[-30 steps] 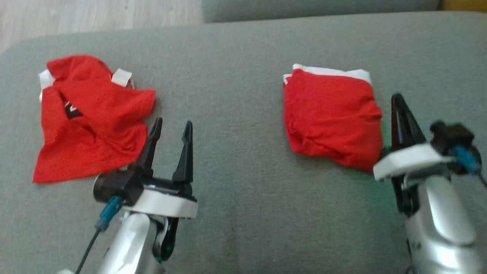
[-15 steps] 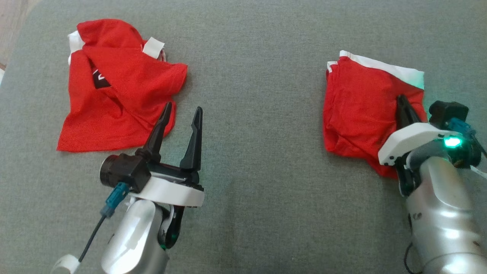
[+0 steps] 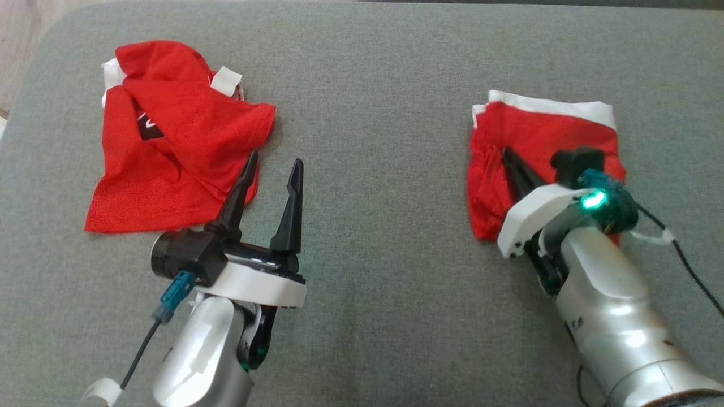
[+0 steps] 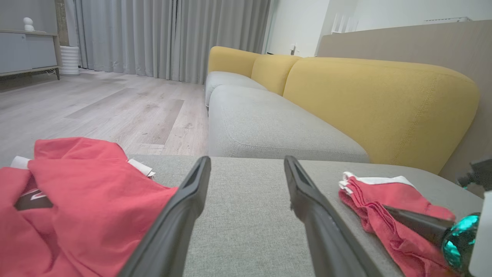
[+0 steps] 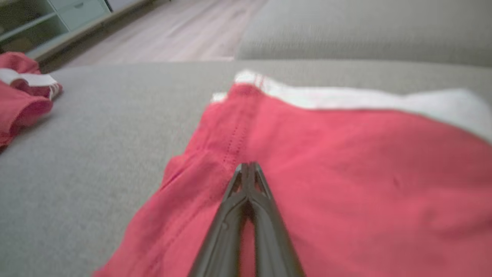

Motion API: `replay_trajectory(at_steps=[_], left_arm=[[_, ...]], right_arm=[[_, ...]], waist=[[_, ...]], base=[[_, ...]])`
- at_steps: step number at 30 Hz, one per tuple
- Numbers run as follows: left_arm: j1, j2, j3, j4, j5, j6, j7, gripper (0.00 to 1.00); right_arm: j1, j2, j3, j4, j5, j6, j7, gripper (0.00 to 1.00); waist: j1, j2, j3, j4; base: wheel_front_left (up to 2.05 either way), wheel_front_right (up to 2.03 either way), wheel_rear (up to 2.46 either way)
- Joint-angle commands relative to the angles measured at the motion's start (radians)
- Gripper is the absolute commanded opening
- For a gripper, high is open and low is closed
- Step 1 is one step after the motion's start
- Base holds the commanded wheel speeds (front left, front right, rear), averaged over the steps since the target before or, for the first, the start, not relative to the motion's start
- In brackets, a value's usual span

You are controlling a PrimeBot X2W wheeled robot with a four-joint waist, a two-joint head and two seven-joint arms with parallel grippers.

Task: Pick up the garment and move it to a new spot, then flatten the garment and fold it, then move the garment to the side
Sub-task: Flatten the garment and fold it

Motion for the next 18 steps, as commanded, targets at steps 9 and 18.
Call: replay_trajectory(at_steps=[9, 18], left_arm=[[-0.02, 0.005, 0.054, -0.026, 0.003, 0.005, -0.006, 1.0], [0.017, 0.005, 0.088, -0.041, 0.006, 0.015, -0.006, 1.0]], right_arm=[[0.002, 0.01, 0.128, 0.012, 0.096, -0.001, -0.022, 0.0], [0.041, -0.014, -0.066, -0.154, -0.021, -0.001, -0.092, 0.0]], waist=[[0.0, 0.0, -0.038, -0.037], [0.0, 0.0, -0.103, -0.113]], base=[[0.0, 0.0, 0.0], [0.0, 0.0, 0.0]])
